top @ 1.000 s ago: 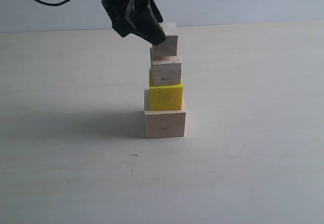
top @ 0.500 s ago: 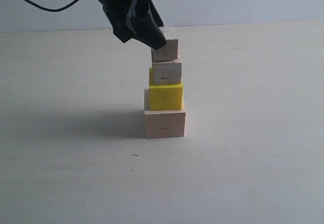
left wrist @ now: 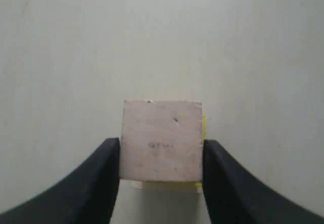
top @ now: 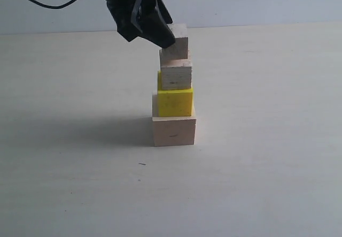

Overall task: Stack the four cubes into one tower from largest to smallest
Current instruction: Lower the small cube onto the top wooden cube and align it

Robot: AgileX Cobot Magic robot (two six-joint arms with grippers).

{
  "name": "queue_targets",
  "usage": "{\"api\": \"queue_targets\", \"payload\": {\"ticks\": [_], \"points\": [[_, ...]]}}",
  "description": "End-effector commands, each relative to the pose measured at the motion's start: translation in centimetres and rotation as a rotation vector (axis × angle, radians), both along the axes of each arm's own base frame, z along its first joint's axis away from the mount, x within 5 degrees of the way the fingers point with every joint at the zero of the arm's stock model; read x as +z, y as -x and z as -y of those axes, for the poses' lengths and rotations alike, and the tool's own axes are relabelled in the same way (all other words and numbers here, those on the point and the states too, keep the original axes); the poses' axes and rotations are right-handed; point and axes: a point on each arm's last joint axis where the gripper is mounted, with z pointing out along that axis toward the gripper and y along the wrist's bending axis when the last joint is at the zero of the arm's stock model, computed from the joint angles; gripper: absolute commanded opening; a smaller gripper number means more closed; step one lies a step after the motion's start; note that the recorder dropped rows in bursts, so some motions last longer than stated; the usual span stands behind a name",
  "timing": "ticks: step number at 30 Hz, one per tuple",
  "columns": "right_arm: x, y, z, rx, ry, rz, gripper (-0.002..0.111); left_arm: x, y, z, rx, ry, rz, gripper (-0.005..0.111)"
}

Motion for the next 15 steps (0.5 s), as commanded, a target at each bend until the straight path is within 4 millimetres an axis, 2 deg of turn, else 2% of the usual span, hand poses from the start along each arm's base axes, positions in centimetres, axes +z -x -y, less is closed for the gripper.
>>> {"api": "queue_targets", "payload": {"ticks": [1, 15], "points": [[-0.09, -0.01, 0.12, -0.004, 0.01, 0.011, 0.0, 0.35, 0.12, -0.1, 0.004, 0.016, 0.002, 0.0], [-0.1, 0.0, 0.11, -0.004, 0.007, 0.008, 0.0, 0.35, 0.05, -0.11, 0.007, 0.015, 0.01, 0.0]]}}
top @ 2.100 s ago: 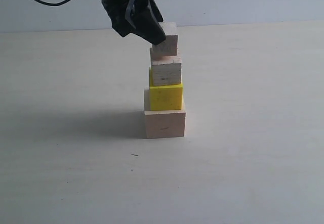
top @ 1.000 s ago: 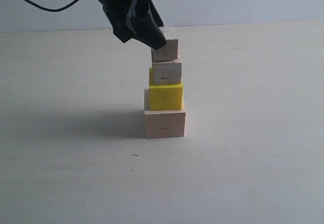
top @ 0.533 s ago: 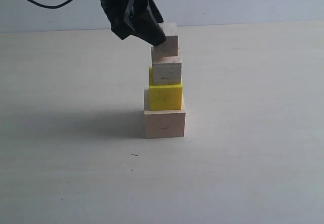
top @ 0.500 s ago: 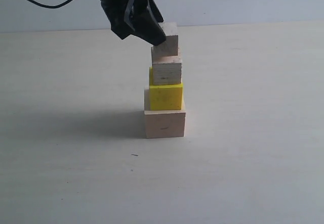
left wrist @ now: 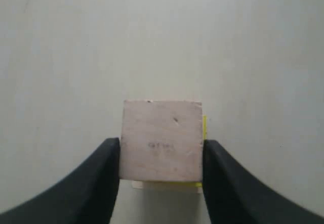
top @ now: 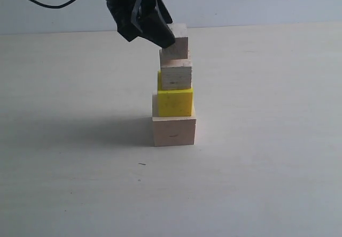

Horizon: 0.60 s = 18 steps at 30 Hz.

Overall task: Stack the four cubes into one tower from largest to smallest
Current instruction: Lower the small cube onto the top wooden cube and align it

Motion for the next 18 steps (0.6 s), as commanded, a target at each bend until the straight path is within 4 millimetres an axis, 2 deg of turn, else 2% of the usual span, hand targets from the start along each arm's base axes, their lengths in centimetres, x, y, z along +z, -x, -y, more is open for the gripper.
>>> {"api": "queue_targets", "payload": {"ticks": [1, 10, 18], "points": [[-0.1, 0.0, 0.11, -0.004, 0.007, 0.008, 0.0, 0.34, 0.07, -0.11, 0.008, 0.015, 0.007, 0.0], [-0.12, 0.04, 0.07, -0.001, 0.0, 0.0, 0.0, -0.63, -0.36, 0.04, 0.007, -0.008, -0.006, 0.0], [-0.12, 0.05, 0.06, 0.0, -0.001, -0.002, 0.0, -0.57, -0.32, 0.1, 0.008, 0.001, -0.011, 0.0]]}}
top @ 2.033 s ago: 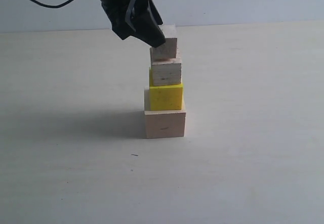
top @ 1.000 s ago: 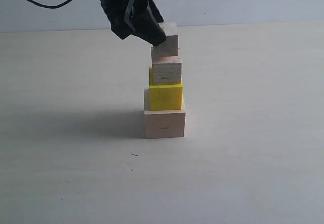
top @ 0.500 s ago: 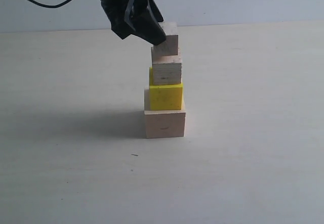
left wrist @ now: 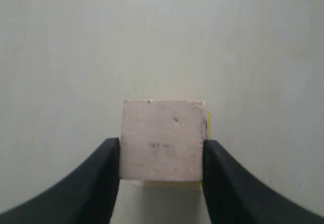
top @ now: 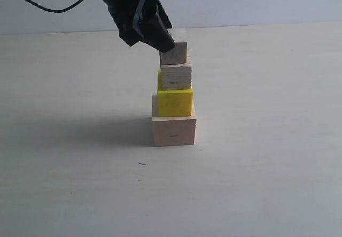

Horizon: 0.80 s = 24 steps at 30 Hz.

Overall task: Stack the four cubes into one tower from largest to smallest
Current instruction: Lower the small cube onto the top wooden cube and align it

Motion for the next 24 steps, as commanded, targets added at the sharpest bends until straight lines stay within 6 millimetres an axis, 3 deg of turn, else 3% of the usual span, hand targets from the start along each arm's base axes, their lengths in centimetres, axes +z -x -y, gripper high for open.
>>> {"api": "queue_targets", "payload": {"ticks": [1, 24], "points": [[-0.12, 0.03, 0.08, -0.001, 0.001, 0.001, 0.0, 0.19, 0.02, -0.01, 0.007, 0.019, -0.003, 0.0], [-0.12, 0.04, 0.07, -0.001, 0.0, 0.0, 0.0, 0.02, 0.3, -0.21, -0.014, -0.01, -0.025, 0.0]]}}
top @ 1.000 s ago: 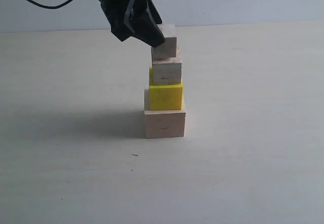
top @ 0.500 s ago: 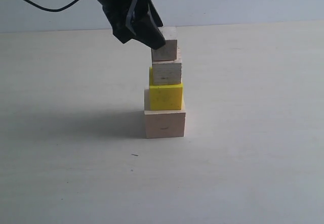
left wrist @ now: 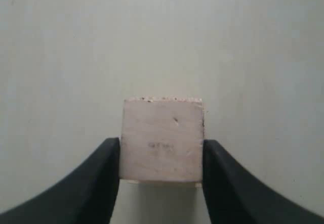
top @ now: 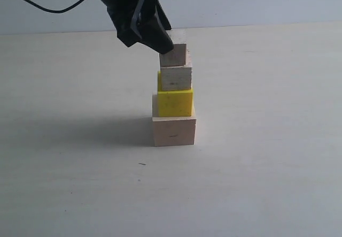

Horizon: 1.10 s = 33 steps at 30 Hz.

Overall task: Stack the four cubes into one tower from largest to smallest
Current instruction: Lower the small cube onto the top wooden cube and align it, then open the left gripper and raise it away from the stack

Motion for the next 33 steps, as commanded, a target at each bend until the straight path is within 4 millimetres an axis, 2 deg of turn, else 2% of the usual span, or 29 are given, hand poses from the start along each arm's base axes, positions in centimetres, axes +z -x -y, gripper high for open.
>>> {"api": "queue_targets", "payload": {"ticks": [1, 19, 21, 23, 24, 28, 30, 33], "points": [[-0.12, 0.04, 0.07, -0.001, 0.0, 0.0, 0.0, 0.07, 0.14, -0.16, -0.002, -0.002, -0.012, 0.0], [-0.15, 0.1, 0.01, 0.004, -0.009, -0.011, 0.0, 0.15, -0.09, -0.07, 0.012, 0.011, 0.008, 0.002], [-0.15, 0.1, 0.01, 0.004, -0.009, -0.011, 0.0, 0.14, -0.07, -0.07, 0.011, 0.01, 0.007, 0.009], [-0.14, 0.09, 0.01, 0.003, -0.008, -0.009, 0.0, 0.14, -0.05, -0.08, 0.01, 0.009, 0.005, 0.026], [-0.14, 0.09, 0.02, 0.003, -0.007, -0.008, 0.0, 0.14, -0.05, -0.08, 0.01, 0.009, 0.005, 0.039], [-0.15, 0.09, 0.03, 0.002, -0.005, -0.009, 0.0, 0.13, -0.03, -0.09, 0.009, 0.009, 0.003, 0.065], [-0.15, 0.09, 0.03, 0.002, -0.005, -0.009, 0.0, 0.16, -0.11, -0.06, 0.014, 0.012, 0.011, 0.075], [-0.15, 0.09, 0.03, 0.002, -0.005, -0.009, 0.0, 0.45, -0.1, -0.06, 0.023, 0.025, 0.021, 0.078]]}}
